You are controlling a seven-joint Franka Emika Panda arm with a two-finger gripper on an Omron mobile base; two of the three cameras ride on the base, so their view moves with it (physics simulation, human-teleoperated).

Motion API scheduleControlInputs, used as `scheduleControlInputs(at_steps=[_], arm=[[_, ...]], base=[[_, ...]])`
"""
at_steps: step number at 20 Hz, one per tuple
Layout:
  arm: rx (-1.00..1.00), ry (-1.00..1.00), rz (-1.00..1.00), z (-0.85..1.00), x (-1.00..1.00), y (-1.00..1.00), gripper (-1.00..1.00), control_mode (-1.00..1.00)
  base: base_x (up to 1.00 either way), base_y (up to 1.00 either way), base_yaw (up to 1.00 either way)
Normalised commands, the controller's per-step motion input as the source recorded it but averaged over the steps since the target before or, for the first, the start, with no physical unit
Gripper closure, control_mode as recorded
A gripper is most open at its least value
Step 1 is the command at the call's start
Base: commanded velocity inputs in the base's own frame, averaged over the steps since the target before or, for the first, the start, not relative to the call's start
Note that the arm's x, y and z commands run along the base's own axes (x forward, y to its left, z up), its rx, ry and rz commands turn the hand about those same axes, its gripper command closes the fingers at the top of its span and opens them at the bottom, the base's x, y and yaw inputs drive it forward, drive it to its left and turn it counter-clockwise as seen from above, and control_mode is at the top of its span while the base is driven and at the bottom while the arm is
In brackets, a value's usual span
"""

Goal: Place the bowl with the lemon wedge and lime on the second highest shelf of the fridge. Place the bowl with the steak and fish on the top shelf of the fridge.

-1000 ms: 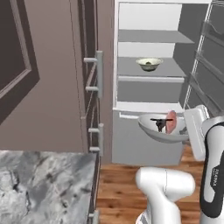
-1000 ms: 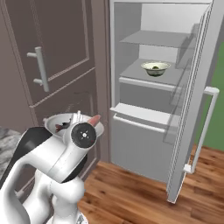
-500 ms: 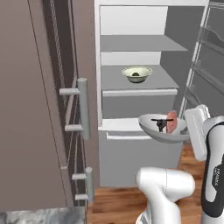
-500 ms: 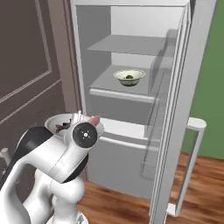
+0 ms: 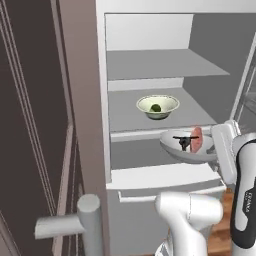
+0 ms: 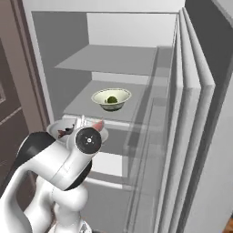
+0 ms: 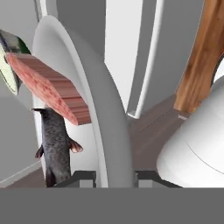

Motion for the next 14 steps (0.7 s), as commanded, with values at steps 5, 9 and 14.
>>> scheduleControlInputs(at_steps=[5,9,14], arm=[[0.00,0.00,0.00,0.00,0.00,0.00,1.00,1.00],[0.00,-0.06,-0.12,0.32,0.01,0.16,1.00,-1.00],[-0.04,-0.17,-0.15,0.93,-0.17,0.13,1.00,-1.00]], base=[[0.85,0.00,-0.11],[0.09,0.03,-0.02],[0.00,0.00,0.00]])
